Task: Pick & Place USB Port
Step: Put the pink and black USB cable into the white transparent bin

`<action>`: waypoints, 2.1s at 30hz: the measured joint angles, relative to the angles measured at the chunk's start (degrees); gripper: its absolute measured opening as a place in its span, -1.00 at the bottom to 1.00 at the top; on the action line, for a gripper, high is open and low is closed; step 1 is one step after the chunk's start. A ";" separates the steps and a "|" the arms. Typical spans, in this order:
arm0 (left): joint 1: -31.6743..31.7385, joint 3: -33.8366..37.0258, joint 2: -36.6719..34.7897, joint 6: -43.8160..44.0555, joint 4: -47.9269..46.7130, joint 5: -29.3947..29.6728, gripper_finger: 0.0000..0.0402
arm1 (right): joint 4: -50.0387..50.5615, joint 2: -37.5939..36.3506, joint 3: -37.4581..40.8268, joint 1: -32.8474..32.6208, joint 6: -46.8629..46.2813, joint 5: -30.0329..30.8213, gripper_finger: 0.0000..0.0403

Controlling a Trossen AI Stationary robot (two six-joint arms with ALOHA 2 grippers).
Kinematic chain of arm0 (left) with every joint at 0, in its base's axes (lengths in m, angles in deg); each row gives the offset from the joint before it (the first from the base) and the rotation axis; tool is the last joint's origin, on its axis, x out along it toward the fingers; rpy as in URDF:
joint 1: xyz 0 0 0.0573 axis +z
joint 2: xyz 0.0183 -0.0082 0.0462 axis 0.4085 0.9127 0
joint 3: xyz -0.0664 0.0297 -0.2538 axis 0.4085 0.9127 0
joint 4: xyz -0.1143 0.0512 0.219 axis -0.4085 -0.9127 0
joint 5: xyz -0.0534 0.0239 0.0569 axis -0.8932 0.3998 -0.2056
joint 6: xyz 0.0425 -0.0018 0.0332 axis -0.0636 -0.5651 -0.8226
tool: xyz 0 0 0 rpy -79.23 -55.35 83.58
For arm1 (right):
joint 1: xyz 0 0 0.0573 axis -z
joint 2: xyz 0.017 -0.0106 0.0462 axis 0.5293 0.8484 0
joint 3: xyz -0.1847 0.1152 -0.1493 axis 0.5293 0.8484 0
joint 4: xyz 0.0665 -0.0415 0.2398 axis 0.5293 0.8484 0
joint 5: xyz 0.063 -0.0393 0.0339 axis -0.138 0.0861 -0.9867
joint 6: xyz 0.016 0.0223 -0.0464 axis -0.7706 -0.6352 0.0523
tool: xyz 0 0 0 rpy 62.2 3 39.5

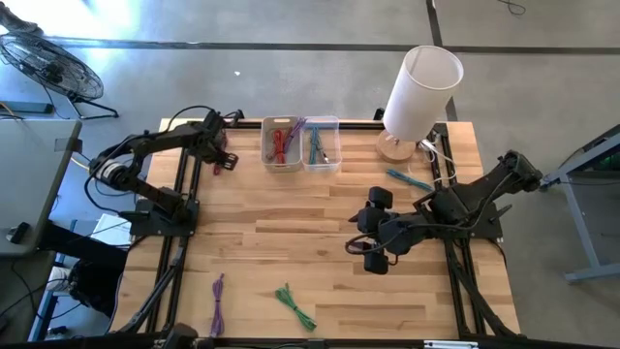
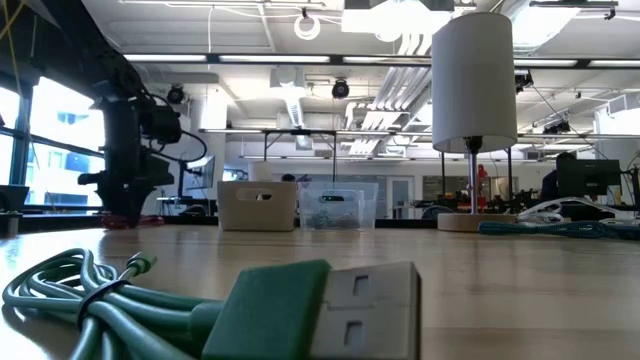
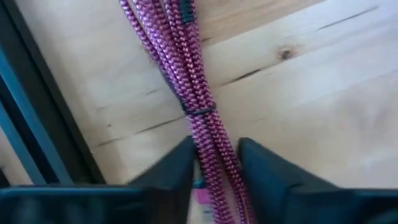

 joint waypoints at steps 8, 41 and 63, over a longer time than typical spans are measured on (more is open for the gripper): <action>0.22 0.80 -0.06 -9.00 0.20 -2.06 -0.90 | -0.03 -0.02 0.00 0.00 -1.33 0.20 0.26; -20.17 1.28 -57.68 2.79 6.28 -36.20 -0.94 | -11.36 -0.22 0.00 1.56 12.38 2.44 0.26; -66.93 1.17 -44.08 4.61 45.53 -9.44 -0.95 | -38.67 3.03 0.00 9.40 22.83 -10.99 0.26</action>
